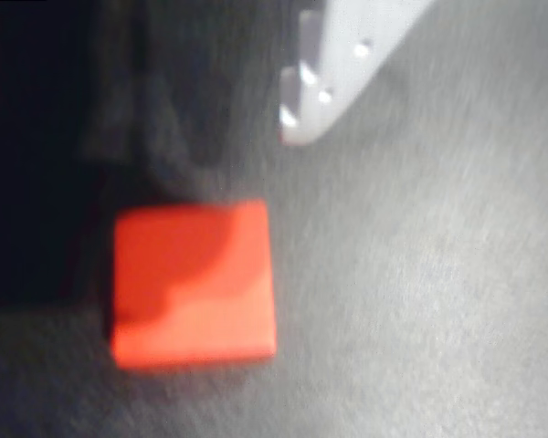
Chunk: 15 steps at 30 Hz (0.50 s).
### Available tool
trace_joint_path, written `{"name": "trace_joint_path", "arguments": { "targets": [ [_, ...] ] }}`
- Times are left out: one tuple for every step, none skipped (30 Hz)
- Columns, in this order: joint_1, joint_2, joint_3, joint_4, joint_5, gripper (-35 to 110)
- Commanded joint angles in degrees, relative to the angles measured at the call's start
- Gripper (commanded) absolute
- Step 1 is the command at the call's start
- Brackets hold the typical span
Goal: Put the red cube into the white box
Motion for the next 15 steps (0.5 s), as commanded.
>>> {"name": "trace_joint_path", "arguments": {
  "targets": [
    [0.3, -3.0, -3.2, -2.3, 0.0, 28],
    [0.3, -4.0, -3.8, -2.3, -0.1, 28],
    [0.2, -4.7, -4.2, -2.4, -0.3, 28],
    [0.1, -5.1, -4.3, -2.4, -0.5, 28],
    [0.0, -5.3, -4.3, -2.4, -0.7, 28],
    [-0.1, -5.4, -4.3, -2.4, -0.8, 28],
    [-0.1, -5.5, -4.4, -2.4, -1.1, 28],
    [-0.2, -5.9, -4.6, -2.4, -1.5, 28],
    [-0.4, -6.4, -4.7, -2.4, -1.6, 28],
    [-0.8, -6.9, -4.7, -2.4, -1.7, 28],
    [-1.1, -7.1, -4.8, -2.4, -1.7, 28],
    [-1.2, -7.6, -5.1, -2.4, -1.7, 28],
    [-1.3, -8.0, -5.4, -2.4, -1.8, 28],
    [-1.5, -8.7, -5.9, -2.4, -1.8, 28],
    [-1.6, -9.1, -6.1, -2.5, -1.8, 28]
  ]
}}
